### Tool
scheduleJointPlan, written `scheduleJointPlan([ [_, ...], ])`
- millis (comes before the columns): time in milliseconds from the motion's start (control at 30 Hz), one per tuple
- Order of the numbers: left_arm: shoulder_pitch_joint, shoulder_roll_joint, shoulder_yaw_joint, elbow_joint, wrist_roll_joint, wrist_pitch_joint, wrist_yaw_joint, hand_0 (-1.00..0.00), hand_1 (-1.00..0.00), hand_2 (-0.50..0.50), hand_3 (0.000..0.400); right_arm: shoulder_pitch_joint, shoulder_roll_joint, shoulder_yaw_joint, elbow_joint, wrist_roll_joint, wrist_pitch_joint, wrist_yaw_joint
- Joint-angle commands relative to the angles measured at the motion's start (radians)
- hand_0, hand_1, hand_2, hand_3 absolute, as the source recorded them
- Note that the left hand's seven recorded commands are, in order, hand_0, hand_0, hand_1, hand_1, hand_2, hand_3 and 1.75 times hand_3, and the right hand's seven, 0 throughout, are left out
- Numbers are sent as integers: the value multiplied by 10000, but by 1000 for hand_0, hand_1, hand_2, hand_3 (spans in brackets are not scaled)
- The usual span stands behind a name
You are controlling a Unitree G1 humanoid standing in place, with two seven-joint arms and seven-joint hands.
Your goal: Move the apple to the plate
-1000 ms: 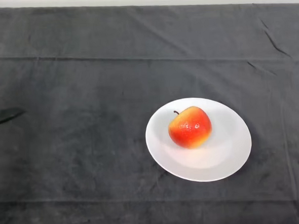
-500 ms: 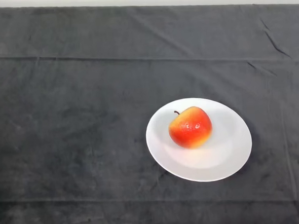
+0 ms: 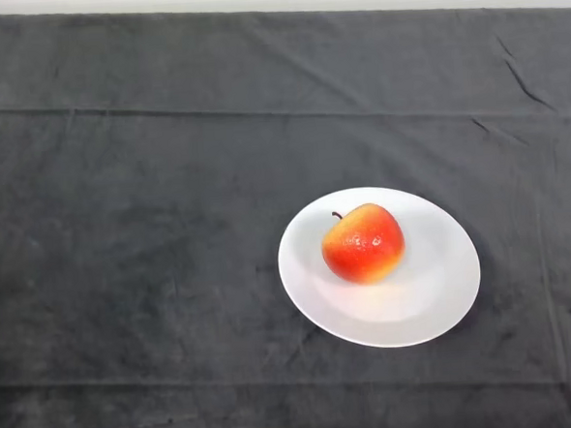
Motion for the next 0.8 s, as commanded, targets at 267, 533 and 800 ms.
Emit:
scheduleJointPlan([
  [267,-238,154,292,452,179,-315,-138,0,0,0,0,947,735,-48,806,103,823,-21],
  [533,-227,131,382,465,214,-342,-233,0,0,0,0,947,735,-52,807,99,823,-21],
  [800,-247,73,443,467,293,-350,-256,0,0,0,0,947,735,-55,807,95,822,-22],
])
